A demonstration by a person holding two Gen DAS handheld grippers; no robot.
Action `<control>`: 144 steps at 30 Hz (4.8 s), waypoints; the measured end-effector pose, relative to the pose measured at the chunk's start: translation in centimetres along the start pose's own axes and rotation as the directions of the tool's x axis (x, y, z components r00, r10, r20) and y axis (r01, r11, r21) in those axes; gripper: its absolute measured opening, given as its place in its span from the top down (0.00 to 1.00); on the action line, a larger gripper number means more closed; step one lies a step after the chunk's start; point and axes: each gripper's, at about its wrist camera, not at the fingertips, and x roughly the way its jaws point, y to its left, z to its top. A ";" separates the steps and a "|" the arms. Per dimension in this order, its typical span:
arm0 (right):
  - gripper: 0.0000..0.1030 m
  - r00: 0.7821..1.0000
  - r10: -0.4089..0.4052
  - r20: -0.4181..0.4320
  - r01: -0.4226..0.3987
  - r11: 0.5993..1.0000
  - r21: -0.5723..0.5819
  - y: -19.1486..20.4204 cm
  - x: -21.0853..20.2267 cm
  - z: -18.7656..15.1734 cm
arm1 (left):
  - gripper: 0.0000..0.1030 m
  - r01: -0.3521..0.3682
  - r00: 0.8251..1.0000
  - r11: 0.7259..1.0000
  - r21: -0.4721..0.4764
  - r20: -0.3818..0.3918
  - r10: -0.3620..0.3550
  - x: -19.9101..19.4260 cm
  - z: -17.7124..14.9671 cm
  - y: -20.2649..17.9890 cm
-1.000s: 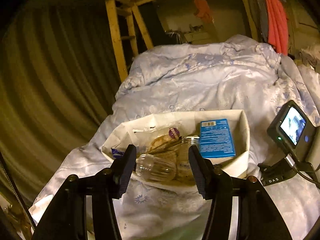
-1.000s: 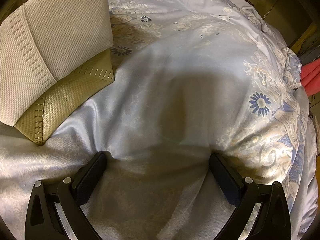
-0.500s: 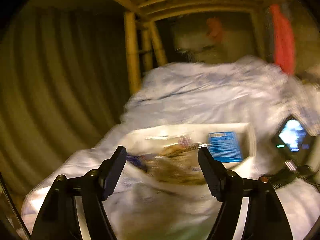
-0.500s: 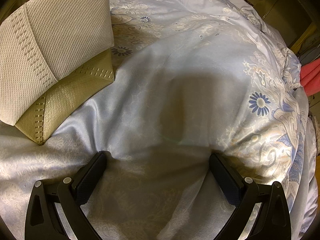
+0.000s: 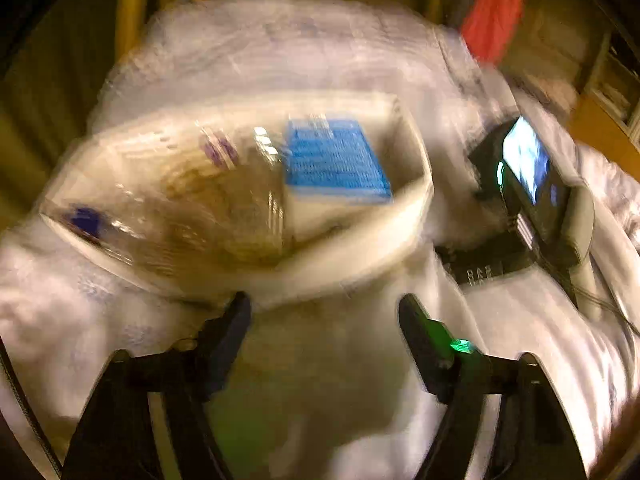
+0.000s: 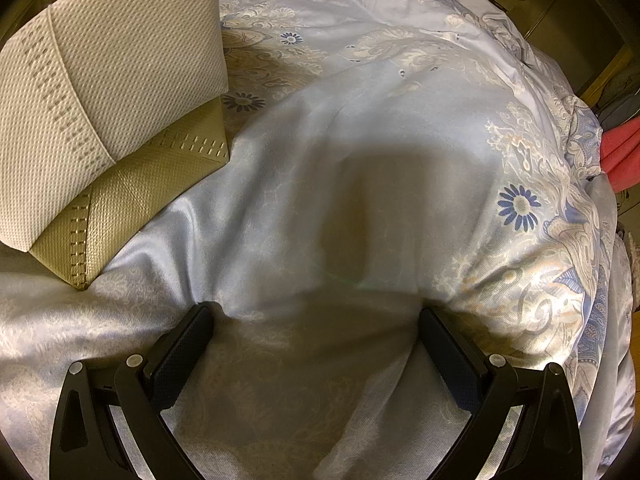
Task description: Organize objects
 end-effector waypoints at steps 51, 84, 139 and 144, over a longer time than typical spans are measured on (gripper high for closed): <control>0.00 1.000 0.007 -0.004 -0.007 1.000 -0.001 0.0 0.0 -0.3 | 0.40 -0.181 0.687 0.934 -0.307 0.641 0.343 -12.3 -2.9 1.3; 0.00 1.000 0.008 -0.004 -0.008 1.000 -0.002 -0.5 0.2 0.0 | 0.00 -0.283 0.751 0.922 -0.263 0.538 0.384 -8.7 -3.9 -0.3; 0.00 1.000 0.011 -0.002 -0.011 1.000 0.000 -1.7 0.5 0.5 | 0.12 -0.004 0.854 0.973 -0.232 0.506 0.124 -8.4 -3.1 2.4; 0.00 1.000 0.011 -0.002 -0.011 1.000 0.000 -1.8 0.5 0.5 | 0.12 -0.039 0.857 0.978 -0.204 0.497 0.138 -8.1 -2.9 1.5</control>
